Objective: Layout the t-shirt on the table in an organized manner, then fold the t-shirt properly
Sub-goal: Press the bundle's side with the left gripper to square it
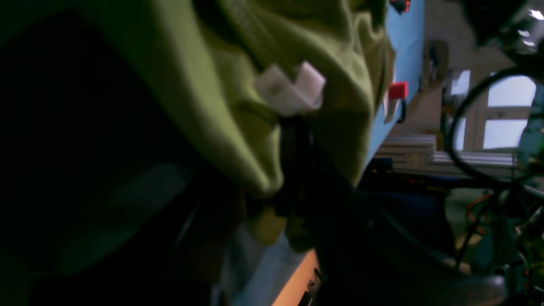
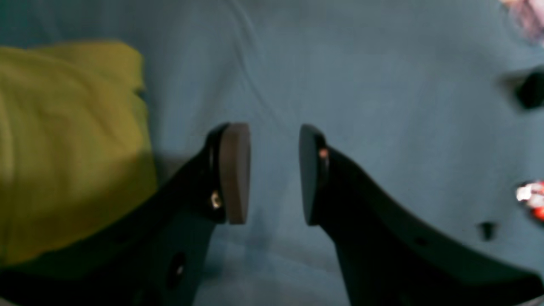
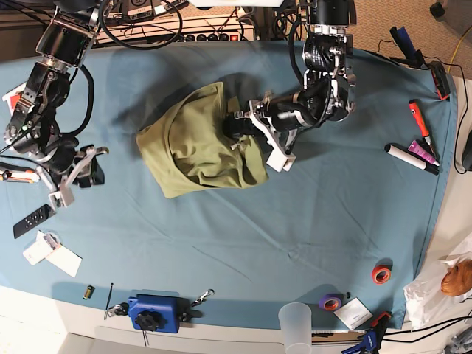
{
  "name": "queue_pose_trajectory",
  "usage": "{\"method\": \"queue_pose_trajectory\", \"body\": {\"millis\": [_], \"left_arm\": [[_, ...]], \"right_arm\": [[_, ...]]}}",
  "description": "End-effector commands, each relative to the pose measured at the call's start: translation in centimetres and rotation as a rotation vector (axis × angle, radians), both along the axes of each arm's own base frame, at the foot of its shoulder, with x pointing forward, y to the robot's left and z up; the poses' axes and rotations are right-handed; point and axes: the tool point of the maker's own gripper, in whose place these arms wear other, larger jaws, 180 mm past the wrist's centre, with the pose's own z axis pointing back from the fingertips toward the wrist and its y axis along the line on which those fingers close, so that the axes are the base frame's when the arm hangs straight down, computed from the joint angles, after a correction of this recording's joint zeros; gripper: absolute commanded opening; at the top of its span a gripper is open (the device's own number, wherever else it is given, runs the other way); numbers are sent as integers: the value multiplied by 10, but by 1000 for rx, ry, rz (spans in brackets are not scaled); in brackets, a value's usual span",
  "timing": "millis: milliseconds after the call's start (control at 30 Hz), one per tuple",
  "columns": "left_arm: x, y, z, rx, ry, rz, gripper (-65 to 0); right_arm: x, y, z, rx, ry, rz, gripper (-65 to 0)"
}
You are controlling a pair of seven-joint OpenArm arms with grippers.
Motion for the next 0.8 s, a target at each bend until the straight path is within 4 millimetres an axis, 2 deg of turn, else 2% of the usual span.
{"method": "queue_pose_trajectory", "body": {"millis": [0,167,300,433,633,767], "left_arm": [[6,-9,19,-53,-44,-6,-650],[1,5,12,-15,-55,-42,-650],[0,21,7,13,-56,-52,-650],[-1,27,6,18,-61,-59,-650],[-4,27,7,16,-68,-85,-650],[-1,27,10,18,-102,-91,-650]], "right_arm": [[10,-6,13,14,-62,-7,-455],[8,-9,-8,75,-28,-38,-455],[9,4,-7,134,-26,-10,-455],[8,33,-18,147,16,73,-455],[2,103,-42,201,82,217,-455],[-15,135,-50,268,179,282,-455]]}}
